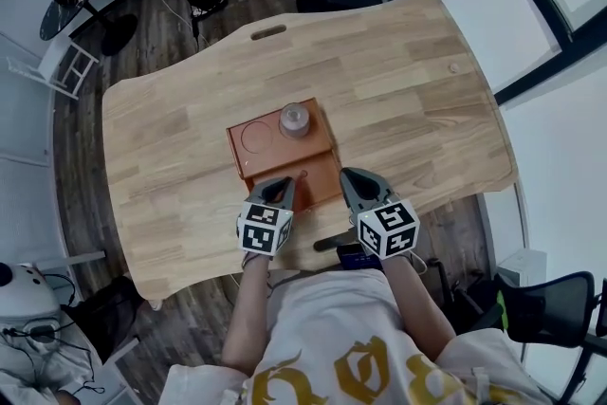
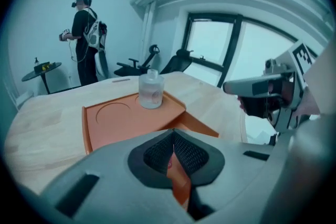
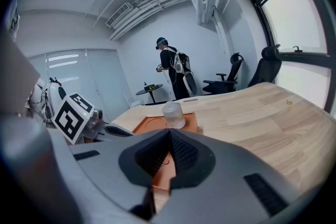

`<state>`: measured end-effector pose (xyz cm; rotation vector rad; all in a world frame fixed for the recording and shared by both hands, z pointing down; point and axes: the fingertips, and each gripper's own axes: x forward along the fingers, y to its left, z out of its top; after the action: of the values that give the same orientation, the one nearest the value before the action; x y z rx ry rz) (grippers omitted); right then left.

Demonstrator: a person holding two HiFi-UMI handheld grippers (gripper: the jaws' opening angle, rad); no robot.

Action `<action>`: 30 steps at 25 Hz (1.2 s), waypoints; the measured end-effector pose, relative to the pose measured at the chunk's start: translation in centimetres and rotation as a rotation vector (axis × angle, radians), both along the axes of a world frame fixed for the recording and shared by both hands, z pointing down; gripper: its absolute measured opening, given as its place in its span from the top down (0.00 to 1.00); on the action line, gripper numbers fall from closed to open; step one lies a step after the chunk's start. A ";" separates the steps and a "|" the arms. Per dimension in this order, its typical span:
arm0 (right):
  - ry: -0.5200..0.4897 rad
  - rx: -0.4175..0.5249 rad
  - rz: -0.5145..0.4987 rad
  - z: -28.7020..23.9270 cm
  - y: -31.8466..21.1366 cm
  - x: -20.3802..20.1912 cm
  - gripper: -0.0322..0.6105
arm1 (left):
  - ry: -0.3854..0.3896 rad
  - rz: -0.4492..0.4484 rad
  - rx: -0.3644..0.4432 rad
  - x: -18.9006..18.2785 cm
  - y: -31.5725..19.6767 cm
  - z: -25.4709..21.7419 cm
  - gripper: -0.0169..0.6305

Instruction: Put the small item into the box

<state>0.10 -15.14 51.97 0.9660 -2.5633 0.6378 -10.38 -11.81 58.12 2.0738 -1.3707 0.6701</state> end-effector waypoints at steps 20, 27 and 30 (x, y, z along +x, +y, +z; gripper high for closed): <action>0.008 0.196 -0.029 -5.3 4.3 -0.6 0.93 | 0.331 -0.194 0.451 -1.5 3.9 -15.3 0.96; 0.013 0.202 -0.019 -5.8 5.4 0.2 0.93 | 0.268 -0.154 0.502 -0.1 5.1 -16.6 0.96; 0.011 0.212 -0.016 -6.2 5.4 0.3 0.93 | 0.246 -0.157 0.482 -0.2 5.5 -16.0 0.96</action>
<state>0.39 -9.72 45.78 1.0099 -2.6657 0.3607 -10.54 -6.35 42.16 2.2780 -1.6406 0.0080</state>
